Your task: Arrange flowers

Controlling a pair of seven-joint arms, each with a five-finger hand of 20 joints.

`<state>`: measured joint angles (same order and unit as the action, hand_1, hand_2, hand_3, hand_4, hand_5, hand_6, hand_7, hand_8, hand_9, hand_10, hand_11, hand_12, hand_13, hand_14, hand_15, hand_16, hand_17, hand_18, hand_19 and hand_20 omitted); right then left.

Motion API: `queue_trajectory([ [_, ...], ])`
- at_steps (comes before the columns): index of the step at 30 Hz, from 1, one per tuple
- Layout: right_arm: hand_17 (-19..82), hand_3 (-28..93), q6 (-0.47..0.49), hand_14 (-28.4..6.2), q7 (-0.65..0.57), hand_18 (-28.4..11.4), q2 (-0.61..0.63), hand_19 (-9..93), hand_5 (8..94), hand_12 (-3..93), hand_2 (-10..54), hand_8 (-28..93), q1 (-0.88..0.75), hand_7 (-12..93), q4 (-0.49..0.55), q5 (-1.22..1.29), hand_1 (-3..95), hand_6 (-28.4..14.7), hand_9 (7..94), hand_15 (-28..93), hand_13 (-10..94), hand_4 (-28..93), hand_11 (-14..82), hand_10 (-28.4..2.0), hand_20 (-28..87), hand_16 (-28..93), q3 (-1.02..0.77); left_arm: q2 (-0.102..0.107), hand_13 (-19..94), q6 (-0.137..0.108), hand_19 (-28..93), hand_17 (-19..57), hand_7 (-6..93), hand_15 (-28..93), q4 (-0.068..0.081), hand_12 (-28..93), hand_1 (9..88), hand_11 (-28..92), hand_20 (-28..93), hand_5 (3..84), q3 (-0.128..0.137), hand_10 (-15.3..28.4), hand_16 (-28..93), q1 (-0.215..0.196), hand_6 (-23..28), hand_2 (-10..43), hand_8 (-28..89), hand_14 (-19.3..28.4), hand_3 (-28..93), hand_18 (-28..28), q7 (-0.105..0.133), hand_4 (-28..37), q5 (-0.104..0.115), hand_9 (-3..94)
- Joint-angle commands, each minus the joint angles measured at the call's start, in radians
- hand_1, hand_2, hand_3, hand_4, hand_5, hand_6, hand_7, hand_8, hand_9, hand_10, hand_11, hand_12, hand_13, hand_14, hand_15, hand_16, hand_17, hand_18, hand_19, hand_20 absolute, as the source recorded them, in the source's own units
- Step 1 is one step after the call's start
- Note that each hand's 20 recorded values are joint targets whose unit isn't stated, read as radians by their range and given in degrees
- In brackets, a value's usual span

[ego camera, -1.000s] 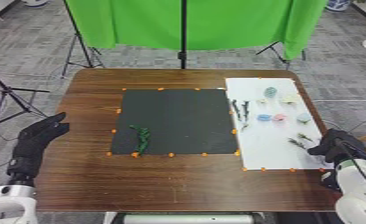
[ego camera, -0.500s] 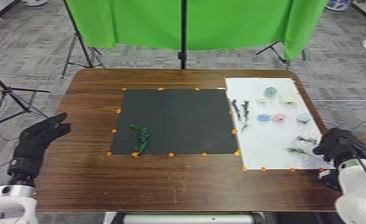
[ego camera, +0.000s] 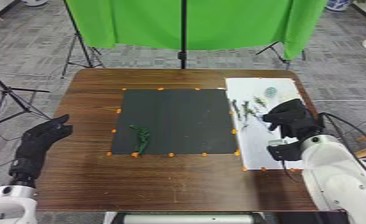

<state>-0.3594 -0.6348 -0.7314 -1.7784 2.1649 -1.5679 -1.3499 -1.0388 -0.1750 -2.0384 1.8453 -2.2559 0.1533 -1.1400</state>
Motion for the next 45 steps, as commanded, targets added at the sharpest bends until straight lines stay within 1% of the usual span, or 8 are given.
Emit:
queue_trajectory([
  [1, 73, 53, -0.042, -0.7, 0.030, -7.6, -0.108, 93, 81.4, 25.5, -9.5, 17, 0.269, 30, -0.061, 0.143, 61.4, -3.7, 93.2, 61, 94, -17, 36.7, -10.3, 36, 23, 0.264, -0.008, 38, 0.032, 19, 8.3, 9.6, 18, -0.003, 10, 31.0, 20, 17, 45.9, 0.002, 15.1, -2, -0.007, 6.3, 5.3, -6, 18.1, 64, 13.7, -0.028, -22.6, -0.013, 46.7],
  [4, 73, 53, -0.062, -0.7, 0.034, -7.6, -0.146, 93, 80.4, 25.2, -9.5, 17, 0.319, 32, -0.087, 0.171, 61.6, -3.6, 93.2, 61, 94, -17, 37.2, -10.2, 36, 23, 0.327, -0.011, 38, 0.042, 19, 8.2, 9.5, 17, -0.004, 10, 30.9, 20, 17, 45.8, 0.005, 15.1, -2, -0.010, 6.3, 5.3, -6, 18.1, 64, 13.7, -0.034, -22.6, -0.017, 46.6],
  [12, 73, 53, -0.078, -0.6, 0.029, -7.2, -0.204, 93, 78.0, 24.7, -9.5, 15, 0.393, 37, -0.136, 0.234, 61.6, -3.7, 92.6, 60, 94, -17, 37.7, -10.6, 34, 22, 0.441, -0.014, 38, 0.049, 19, 8.1, 9.5, 17, -0.006, 10, 31.0, 20, 17, 45.6, 0.009, 15.1, -2, -0.012, 6.2, 5.4, -6, 18.1, 64, 13.7, -0.044, -22.4, -0.017, 46.4],
  [19, 75, 52, -0.118, -0.9, 0.010, -5.9, -0.222, 90, 77.5, 23.1, -9.5, 14, 0.421, 38, -0.162, 0.343, 61.9, -4.0, 92.8, 58, 94, -17, 35.3, -11.0, 30, 21, 0.501, -0.016, 38, 0.062, 19, 8.0, 9.3, 17, -0.005, 10, 31.0, 20, 17, 45.4, 0.009, 15.2, -2, -0.009, 6.1, 5.3, -6, 18.1, 64, 13.7, -0.054, -22.3, -0.022, 46.3],
  [29, 76, 51, -0.148, -2.6, -0.014, -4.8, -0.232, 81, 77.5, 25.8, -9.5, 13, 0.419, 33, -0.183, 0.399, 62.5, -5.1, 93.3, 51, 94, -17, 26.1, -11.2, 27, 18, 0.542, -0.016, 38, 0.070, 19, 8.0, 9.2, 17, -0.006, 10, 31.0, 19, 17, 45.0, 0.010, 15.0, -2, -0.007, 6.1, 5.3, -6, 18.2, 64, 13.7, -0.065, -22.2, -0.025, 46.1],
  [35, 76, 52, -0.146, -3.4, -0.018, -4.9, -0.254, 77, 77.1, 27.4, -9.5, 13, 0.429, 28, -0.192, 0.430, 61.9, -5.5, 93.1, 46, 94, -17, 19.3, -11.5, 27, 18, 0.553, -0.017, 38, 0.084, 19, 8.0, 9.0, 17, -0.005, 10, 31.1, 19, 17, 45.0, 0.011, 15.0, -2, -0.006, 6.1, 5.3, -6, 18.2, 64, 13.7, -0.074, -22.3, -0.031, 46.1],
  [38, 75, 52, -0.149, -3.5, -0.015, -5.0, -0.258, 76, 76.7, 26.6, -9.5, 13, 0.430, 27, -0.189, 0.435, 61.5, -5.6, 92.6, 45, 94, -17, 18.1, -12.2, 27, 18, 0.561, -0.017, 38, 0.088, 19, 8.0, 9.0, 17, -0.006, 10, 31.0, 19, 17, 44.9, 0.012, 15.0, -2, -0.005, 6.1, 5.3, -6, 18.3, 64, 13.7, -0.076, -22.2, -0.032, 46.0],
  [45, 75, 52, -0.141, -3.5, -0.015, -5.3, -0.270, 75, 74.9, 26.4, -9.5, 13, 0.440, 24, -0.197, 0.442, 60.9, -5.9, 91.4, 43, 94, -17, 16.1, -12.3, 27, 18, 0.575, -0.018, 38, 0.096, 19, 7.9, 9.0, 17, -0.007, 10, 31.1, 19, 17, 44.8, 0.015, 15.0, -2, -0.006, 6.1, 5.3, -6, 18.3, 64, 13.8, -0.083, -22.1, -0.034, 45.9],
])
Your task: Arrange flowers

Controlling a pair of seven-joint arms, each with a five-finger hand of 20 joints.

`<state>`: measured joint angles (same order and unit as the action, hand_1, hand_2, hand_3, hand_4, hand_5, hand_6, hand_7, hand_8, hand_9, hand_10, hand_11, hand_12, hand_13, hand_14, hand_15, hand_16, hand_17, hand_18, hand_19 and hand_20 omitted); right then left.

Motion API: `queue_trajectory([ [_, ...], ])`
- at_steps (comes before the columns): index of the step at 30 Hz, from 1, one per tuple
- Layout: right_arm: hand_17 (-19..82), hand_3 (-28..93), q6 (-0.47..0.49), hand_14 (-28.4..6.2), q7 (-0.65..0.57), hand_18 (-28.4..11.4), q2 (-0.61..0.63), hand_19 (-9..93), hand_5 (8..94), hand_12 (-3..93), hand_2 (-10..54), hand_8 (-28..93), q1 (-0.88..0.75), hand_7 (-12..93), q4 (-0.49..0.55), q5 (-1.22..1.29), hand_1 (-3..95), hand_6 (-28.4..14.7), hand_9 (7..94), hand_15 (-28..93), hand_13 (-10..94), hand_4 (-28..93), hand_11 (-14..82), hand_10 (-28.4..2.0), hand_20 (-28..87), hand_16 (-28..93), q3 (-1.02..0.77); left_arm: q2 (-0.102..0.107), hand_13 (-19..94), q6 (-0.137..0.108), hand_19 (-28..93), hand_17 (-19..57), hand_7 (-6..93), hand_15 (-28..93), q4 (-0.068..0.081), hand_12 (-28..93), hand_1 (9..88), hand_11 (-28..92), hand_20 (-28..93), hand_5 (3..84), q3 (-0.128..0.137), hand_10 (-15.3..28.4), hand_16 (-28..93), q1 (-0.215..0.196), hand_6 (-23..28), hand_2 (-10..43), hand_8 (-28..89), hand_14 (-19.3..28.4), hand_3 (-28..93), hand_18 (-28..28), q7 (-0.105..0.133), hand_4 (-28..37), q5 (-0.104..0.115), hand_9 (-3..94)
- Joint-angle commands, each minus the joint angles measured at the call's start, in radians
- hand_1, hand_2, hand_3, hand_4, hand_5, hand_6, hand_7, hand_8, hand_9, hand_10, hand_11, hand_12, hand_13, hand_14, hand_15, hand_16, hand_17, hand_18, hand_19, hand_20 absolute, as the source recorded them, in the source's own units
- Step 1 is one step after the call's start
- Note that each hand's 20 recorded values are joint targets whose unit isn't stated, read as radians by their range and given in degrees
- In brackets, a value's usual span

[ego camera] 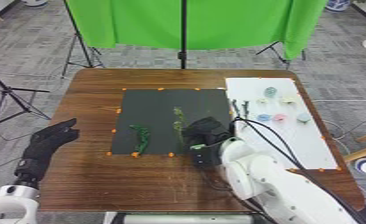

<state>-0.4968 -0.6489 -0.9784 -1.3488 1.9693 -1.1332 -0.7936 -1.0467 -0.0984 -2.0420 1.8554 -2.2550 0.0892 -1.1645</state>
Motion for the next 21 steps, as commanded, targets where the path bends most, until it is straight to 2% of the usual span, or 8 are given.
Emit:
queue_trajectory([
  [1, 75, 52, 0.000, -3.6, -0.005, -5.3, -0.029, 75, 74.7, 26.4, -9.5, 13, 0.013, 23, -0.007, 0.003, 60.7, -6.1, 91.3, 43, 94, -17, 15.8, -12.3, 28, 18, 0.018, -0.010, 38, 0.023, 19, 7.8, 9.0, 17, -0.002, 10, 31.0, 19, 17, 44.8, 0.004, 15.0, -2, -0.005, 6.1, 5.3, -6, 18.3, 64, 13.8, -0.021, -22.1, -0.011, 45.9],
  [21, 74, 59, -0.024, -3.5, 0.020, -5.6, -0.012, 72, 67.8, 26.3, -9.5, 11, 0.004, 17, -0.010, 0.030, 53.9, -5.7, 87.9, 39, 94, -17, 21.1, -12.7, 35, 22, 0.054, -0.012, 38, 0.031, 18, 7.6, 9.1, 17, -0.003, 10, 30.9, 19, 16, 44.7, 0.010, 15.0, -2, -0.008, 6.0, 5.5, -6, 18.3, 64, 13.8, -0.029, -22.1, -0.016, 45.7],
])
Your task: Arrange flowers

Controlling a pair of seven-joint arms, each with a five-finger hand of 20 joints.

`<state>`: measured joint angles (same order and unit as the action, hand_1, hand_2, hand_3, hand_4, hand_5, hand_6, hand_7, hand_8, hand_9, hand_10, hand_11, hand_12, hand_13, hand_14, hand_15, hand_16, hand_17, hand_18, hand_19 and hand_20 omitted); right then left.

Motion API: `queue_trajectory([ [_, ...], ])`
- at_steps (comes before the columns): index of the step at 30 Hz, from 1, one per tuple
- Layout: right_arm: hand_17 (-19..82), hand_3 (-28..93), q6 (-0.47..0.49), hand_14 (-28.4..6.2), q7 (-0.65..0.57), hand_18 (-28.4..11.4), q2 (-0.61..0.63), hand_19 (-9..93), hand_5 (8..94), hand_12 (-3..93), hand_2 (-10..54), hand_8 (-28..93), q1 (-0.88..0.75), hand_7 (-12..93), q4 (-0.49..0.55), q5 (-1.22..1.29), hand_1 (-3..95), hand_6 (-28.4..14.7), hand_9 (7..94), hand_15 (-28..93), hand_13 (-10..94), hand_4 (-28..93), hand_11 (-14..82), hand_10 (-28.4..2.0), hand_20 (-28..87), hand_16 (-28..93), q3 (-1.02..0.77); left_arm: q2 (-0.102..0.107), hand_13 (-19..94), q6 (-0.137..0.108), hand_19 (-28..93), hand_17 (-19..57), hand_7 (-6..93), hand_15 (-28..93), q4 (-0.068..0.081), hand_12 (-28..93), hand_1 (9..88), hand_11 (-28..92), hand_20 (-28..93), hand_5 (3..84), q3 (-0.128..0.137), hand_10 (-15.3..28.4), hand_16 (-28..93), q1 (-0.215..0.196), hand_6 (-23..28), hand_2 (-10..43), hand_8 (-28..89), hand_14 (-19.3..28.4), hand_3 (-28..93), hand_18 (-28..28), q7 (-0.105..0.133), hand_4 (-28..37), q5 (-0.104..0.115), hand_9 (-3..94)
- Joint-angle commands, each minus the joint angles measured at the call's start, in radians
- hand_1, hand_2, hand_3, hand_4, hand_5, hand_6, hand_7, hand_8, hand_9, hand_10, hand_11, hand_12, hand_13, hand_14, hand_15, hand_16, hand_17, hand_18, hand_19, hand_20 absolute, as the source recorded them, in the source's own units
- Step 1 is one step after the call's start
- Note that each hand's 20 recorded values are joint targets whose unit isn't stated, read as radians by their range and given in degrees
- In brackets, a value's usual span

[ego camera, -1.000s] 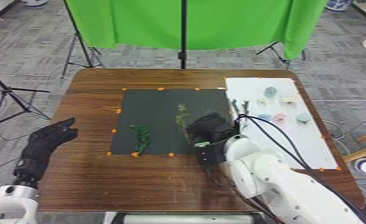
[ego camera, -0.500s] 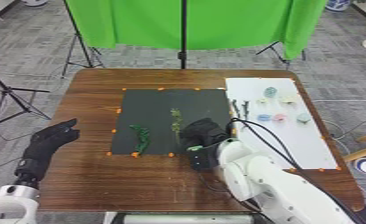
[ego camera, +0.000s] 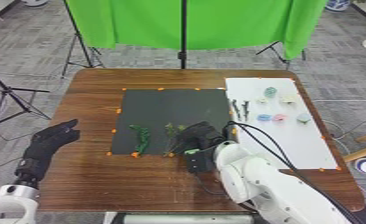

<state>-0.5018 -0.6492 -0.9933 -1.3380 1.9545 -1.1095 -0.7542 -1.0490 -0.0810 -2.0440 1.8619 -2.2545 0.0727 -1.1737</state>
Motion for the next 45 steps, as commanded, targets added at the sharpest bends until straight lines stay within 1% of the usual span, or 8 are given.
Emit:
queue_trajectory([
  [1, 74, 60, -0.017, -3.5, 0.022, -5.6, 0.004, 72, 67.7, 26.3, -9.5, 11, -0.009, 17, 0.007, 0.006, 53.8, -5.7, 87.8, 39, 94, -17, 21.3, -12.6, 35, 22, 0.014, -0.011, 38, 0.013, 18, 7.6, 9.1, 17, -0.003, 10, 31.0, 19, 16, 44.7, 0.004, 15.0, -2, -0.011, 6.0, 5.5, -6, 18.4, 64, 13.8, -0.012, -22.1, -0.007, 45.8],
  [5, 73, 60, -0.015, -3.7, 0.058, -5.9, 0.012, 72, 67.3, 26.0, -9.5, 10, -0.018, 18, 0.019, -0.016, 53.8, -5.4, 87.5, 39, 94, -18, 21.8, -12.8, 36, 23, 0.003, -0.012, 38, 0.012, 18, 7.6, 9.1, 17, -0.004, 10, 31.0, 19, 16, 44.7, 0.005, 15.0, -2, -0.012, 6.0, 5.5, -6, 18.3, 63, 13.8, -0.010, -22.0, -0.007, 45.8],
  [8, 73, 61, 0.035, -4.1, 0.108, -6.3, 0.046, 73, 67.0, 23.5, -9.5, 9, -0.032, 18, 0.046, -0.168, 51.4, -5.2, 86.7, 39, 94, -18, 23.8, -13.3, 37, 24, -0.008, -0.011, 38, 0.016, 18, 7.6, 9.0, 17, -0.001, 10, 31.0, 19, 16, 44.7, 0.003, 15.1, -2, -0.006, 6.0, 5.6, -6, 18.3, 63, 13.8, -0.010, -22.1, -0.007, 45.9],
  [10, 72, 64, 0.095, -4.3, 0.126, -6.8, 0.075, 74, 66.8, 22.1, -8.5, 3, -0.055, 19, 0.077, -0.273, 45.3, -4.7, 85.8, 39, 94, -17, 24.9, -13.4, 38, 26, -0.038, -0.011, 38, 0.015, 18, 7.6, 9.0, 17, -0.003, 10, 30.9, 19, 16, 44.7, 0.006, 15.1, -2, -0.009, 6.0, 5.6, -6, 18.3, 63, 13.8, -0.011, -22.0, -0.008, 45.9],
  [12, 71, 63, 0.140, -5.0, 0.132, -7.7, 0.105, 78, 69.5, 22.1, -2.2, -7, -0.080, 21, 0.108, -0.367, 36.4, -4.4, 85.3, 40, 94, -15, 25.1, -13.7, 36, 27, -0.061, -0.011, 38, 0.012, 18, 7.6, 9.0, 18, -0.003, 10, 30.9, 19, 16, 44.7, 0.007, 15.0, -2, -0.012, 6.0, 5.6, -6, 18.4, 63, 13.8, -0.010, -22.0, -0.006, 45.9],
  [19, 71, 56, 0.418, -5.7, 0.054, -9.3, 0.150, 88, 73.8, 24.4, 5.9, -7, -0.130, 17, 0.132, -0.446, 27.1, -6.0, 88.6, 47, 94, -14, 29.5, -14.7, 28, 26, -0.132, -0.011, 38, 0.021, 18, 7.5, 9.1, 17, -0.003, 10, 30.9, 19, 16, 44.7, 0.005, 15.1, -2, -0.010, 6.0, 5.5, -6, 18.4, 64, 13.8, -0.014, -22.0, -0.009, 45.8],
  [31, 71, 51, 0.524, -4.7, -0.008, -10.1, 0.127, 93, 71.1, 26.1, 8.2, -7, -0.105, 11, 0.073, -0.400, 26.2, -6.9, 89.6, 55, 94, -13, 34.5, -14.5, 29, 25, -0.115, -0.009, 38, 0.025, 18, 7.5, 9.0, 17, -0.004, 10, 30.9, 19, 16, 44.6, 0.006, 15.1, -2, -0.008, 6.0, 5.6, -6, 18.3, 63, 13.8, -0.019, -22.1, -0.009, 45.8],
  [45, 71, 51, 0.471, -4.8, -0.017, -10.2, 0.088, 93, 68.4, 26.3, 8.6, -7, -0.026, 11, -0.020, -0.375, 25.9, -7.0, 89.5, 55, 94, -12, 34.9, -14.6, 31, 26, -0.081, -0.005, 38, 0.034, 18, 7.5, 9.0, 17, 0.000, 10, 30.8, 19, 16, 44.6, 0.000, 15.1, -2, -0.001, 6.0, 5.6, -6, 18.4, 64, 13.8, -0.024, -22.1, -0.009, 45.8],
])
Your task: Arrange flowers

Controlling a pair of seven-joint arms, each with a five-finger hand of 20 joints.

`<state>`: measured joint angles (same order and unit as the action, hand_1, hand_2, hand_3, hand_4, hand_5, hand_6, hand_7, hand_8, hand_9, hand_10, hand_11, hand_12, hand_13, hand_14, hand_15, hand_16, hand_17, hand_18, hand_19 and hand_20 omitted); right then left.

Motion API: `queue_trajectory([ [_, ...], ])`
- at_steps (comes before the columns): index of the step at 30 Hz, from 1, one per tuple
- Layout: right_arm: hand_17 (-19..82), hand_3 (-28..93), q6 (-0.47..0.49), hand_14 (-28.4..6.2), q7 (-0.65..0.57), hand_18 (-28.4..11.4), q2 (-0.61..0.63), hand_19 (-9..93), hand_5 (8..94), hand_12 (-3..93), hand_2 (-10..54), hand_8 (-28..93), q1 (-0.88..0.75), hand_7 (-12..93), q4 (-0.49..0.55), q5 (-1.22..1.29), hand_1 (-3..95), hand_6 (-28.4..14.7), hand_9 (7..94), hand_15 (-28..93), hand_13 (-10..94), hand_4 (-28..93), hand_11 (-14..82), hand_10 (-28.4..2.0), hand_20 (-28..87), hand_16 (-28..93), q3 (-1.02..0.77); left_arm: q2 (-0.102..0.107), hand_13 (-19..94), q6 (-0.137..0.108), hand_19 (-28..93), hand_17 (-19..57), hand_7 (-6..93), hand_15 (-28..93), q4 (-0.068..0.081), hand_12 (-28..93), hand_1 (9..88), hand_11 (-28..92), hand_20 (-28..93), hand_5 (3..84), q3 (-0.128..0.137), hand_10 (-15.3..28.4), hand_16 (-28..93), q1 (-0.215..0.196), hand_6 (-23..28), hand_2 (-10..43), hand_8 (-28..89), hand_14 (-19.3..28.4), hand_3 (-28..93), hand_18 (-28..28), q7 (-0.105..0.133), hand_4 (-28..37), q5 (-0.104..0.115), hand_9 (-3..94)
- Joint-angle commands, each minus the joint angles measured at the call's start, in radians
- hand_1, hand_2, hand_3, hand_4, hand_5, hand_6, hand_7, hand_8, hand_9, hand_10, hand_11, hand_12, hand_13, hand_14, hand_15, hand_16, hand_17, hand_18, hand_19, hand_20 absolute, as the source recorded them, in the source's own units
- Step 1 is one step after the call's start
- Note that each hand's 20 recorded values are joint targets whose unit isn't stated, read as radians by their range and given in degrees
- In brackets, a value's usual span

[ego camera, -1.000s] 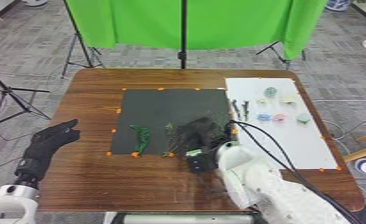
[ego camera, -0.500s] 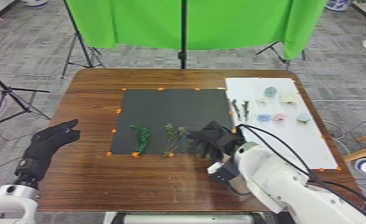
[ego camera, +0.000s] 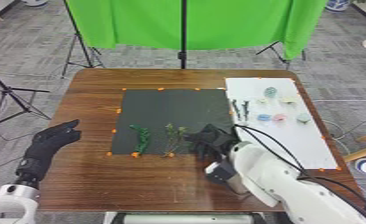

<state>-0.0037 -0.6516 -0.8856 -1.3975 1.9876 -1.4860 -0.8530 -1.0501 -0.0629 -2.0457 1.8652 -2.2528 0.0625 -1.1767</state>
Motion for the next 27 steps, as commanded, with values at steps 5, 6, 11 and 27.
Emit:
queue_trajectory([
  [5, 71, 52, -0.047, -4.8, -0.017, -10.2, -0.028, 93, 67.8, 26.4, 8.6, -7, 0.063, 10, -0.091, -0.004, 25.8, -7.0, 89.3, 55, 94, -13, 34.9, -14.5, 31, 26, 0.030, -0.004, 38, 0.018, 18, 7.5, 8.9, 17, 0.004, 10, 30.9, 19, 16, 44.5, -0.004, 15.1, -2, 0.000, 6.0, 5.6, -6, 18.3, 63, 13.8, -0.012, -22.0, -0.005, 45.8],
  [6, 71, 52, -0.045, -4.8, -0.019, -10.2, -0.030, 93, 67.6, 26.3, 8.7, -7, 0.068, 10, -0.097, -0.006, 25.8, -7.0, 89.3, 55, 94, -13, 35.0, -14.5, 32, 26, 0.030, -0.004, 38, 0.019, 18, 7.5, 8.9, 17, 0.004, 10, 30.8, 19, 16, 44.5, -0.005, 15.1, -2, 0.001, 6.0, 5.6, -6, 18.3, 64, 13.8, -0.013, -22.0, -0.006, 45.8],
  [11, 71, 52, -0.058, -4.8, -0.013, -10.2, -0.025, 93, 67.3, 26.4, 8.7, -7, 0.066, 10, -0.088, -0.002, 25.9, -7.0, 89.2, 55, 94, -13, 35.0, -14.6, 32, 26, 0.020, -0.005, 38, 0.021, 18, 7.5, 8.9, 17, 0.006, 10, 30.8, 19, 16, 44.5, -0.010, 15.0, -2, 0.007, 6.0, 5.6, -6, 18.3, 64, 13.7, -0.011, -22.0, -0.007, 45.8],
  [27, 70, 61, -0.109, -4.0, 0.071, -11.5, 0.043, 93, 71.9, 27.4, -3.7, -6, -0.034, 14, 0.097, -0.114, 29.9, -5.1, 89.1, 58, 94, -13, 38.9, -13.0, 40, 28, -0.272, -0.006, 38, 0.030, 18, 7.4, 8.9, 17, 0.003, 10, 30.7, 19, 16, 44.6, -0.007, 14.9, -2, 0.002, 6.0, 5.5, -6, 18.3, 64, 13.7, -0.018, -22.0, -0.011, 45.6],
])
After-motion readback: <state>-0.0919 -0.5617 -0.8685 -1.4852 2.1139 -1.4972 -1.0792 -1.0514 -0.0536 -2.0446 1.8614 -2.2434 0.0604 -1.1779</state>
